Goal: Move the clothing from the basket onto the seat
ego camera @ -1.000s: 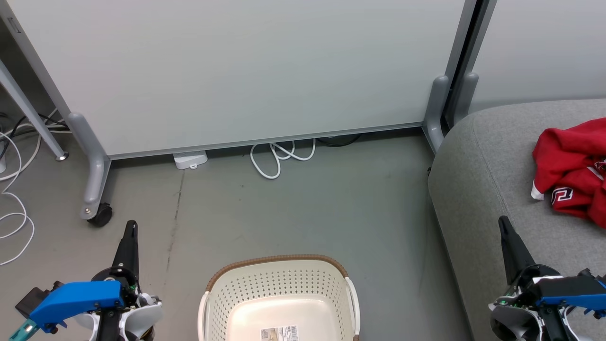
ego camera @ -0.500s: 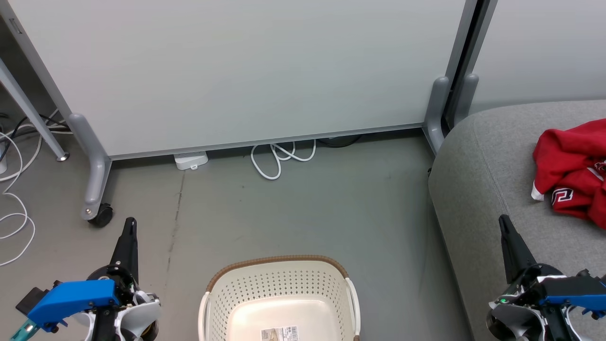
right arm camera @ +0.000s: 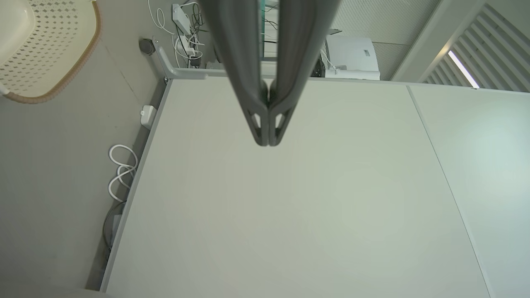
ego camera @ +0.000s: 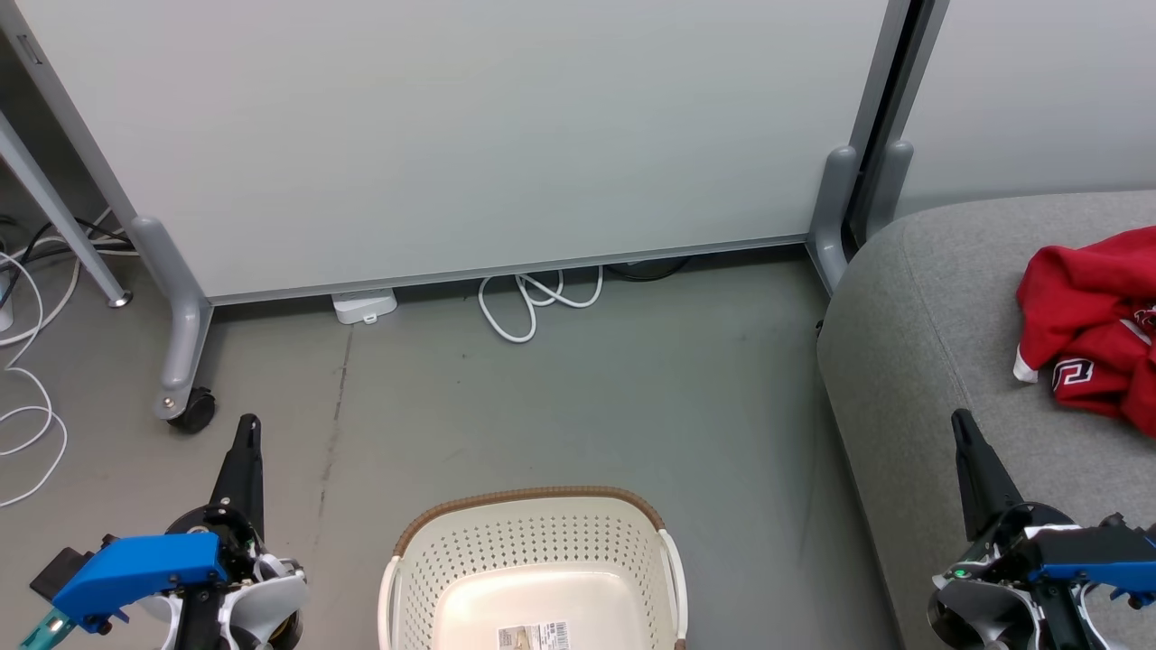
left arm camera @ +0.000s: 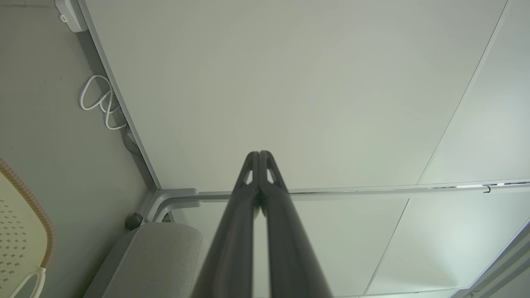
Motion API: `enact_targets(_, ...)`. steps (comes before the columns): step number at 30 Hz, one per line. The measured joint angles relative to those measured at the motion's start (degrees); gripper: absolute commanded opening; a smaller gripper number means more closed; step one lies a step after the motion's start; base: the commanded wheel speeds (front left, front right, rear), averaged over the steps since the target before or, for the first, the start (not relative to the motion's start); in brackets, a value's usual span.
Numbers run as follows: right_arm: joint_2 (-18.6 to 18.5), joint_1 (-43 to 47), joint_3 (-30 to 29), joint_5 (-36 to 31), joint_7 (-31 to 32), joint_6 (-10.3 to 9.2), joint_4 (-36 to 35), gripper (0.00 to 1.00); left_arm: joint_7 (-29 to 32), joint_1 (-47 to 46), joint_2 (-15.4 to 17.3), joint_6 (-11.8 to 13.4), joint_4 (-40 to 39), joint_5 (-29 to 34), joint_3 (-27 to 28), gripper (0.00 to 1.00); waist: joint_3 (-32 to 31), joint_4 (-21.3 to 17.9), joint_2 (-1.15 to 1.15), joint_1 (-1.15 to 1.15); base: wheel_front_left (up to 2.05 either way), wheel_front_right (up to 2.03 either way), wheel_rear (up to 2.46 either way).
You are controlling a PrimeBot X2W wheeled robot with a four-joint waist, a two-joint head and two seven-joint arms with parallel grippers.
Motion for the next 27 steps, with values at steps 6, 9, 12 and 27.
enact_targets(6,0.0,0.0,0.0,0.0,0.0,0.0,0.0,0.0,0.0,0.0,0.0,0.0,0.0,0.0,0.0,0.0,0.0,0.0,0.0,0.0,0.0,0.0,0.0)
enact_targets(9,0.0,0.0,0.0,0.0,0.0,0.0,0.0,0.0,0.0,0.0,0.0,0.0,0.0,0.0,0.0,0.0,0.0,0.0,0.0,0.0,0.0,0.0,0.0)
enact_targets(12,0.0,0.0,0.0,0.0,0.0,0.0,0.0,0.0,0.0,0.0,0.0,0.0,0.0,0.0,0.0,0.0,0.0,0.0,0.0,0.0,0.0,0.0,0.0)
enact_targets(27,0.0,0.0,0.0,0.0,0.0,0.0,0.0,0.0,0.0,0.0,0.0,0.0,0.0,0.0,0.0,0.0,0.0,0.0,0.0,0.0,0.0,0.0,0.0)
